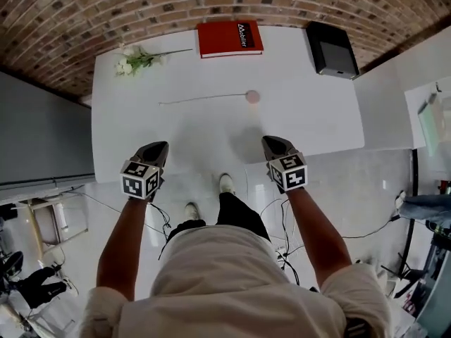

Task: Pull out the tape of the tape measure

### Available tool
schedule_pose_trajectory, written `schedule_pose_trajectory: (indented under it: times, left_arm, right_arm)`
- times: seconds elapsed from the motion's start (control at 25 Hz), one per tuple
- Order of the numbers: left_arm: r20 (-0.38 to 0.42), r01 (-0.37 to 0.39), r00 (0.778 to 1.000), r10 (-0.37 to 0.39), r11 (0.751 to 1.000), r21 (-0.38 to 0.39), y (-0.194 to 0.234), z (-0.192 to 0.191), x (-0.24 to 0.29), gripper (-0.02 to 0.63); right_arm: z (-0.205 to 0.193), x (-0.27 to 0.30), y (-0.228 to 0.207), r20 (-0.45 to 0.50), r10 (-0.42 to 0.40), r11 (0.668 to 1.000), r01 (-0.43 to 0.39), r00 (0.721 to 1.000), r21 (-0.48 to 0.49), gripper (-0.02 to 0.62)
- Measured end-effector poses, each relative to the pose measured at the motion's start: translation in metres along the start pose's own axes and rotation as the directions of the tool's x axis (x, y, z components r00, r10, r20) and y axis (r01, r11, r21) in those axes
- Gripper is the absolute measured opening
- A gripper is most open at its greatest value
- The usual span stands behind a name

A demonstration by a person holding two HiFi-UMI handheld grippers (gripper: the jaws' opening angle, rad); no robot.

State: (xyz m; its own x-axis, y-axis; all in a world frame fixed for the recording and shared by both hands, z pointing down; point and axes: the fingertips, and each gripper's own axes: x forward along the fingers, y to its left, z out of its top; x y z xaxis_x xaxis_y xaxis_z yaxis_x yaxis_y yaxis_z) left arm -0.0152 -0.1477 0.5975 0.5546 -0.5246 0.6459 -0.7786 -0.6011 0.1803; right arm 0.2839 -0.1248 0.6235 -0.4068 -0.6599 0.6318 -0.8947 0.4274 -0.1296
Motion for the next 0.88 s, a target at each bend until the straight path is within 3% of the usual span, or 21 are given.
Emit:
schedule_pose_trajectory:
  times: [0.2, 0.6, 0.88]
  left_arm:
    - [0.047, 0.115, 0.992, -0.114, 0.993, -0.027, -0.032, -0.018, -0.055, -0.006]
    - [0.063, 0.255, 0.963, -0.26, 0.964, 0.081, -0.071, -0.047, -0.159, -0.006]
    - [0.065, 0.314, 0.944, -0.323, 0.942, 0.121, -0.092, -0.067, -0.205, -0.006]
  right_arm:
    - [-0.018, -0.038, 0.07, 0.003, -0.007, 1.0, 0.007, 1.0, 0.029, 0.003]
    - [-0.022, -0.1, 0.195, 0.074, -0.001, 1.0, -0.001, 0.997, 0.027, 0.003]
    - [-0.022, -0.14, 0.252, 0.141, -0.019, 0.998, 0.011, 0.99, 0.058, 0.003]
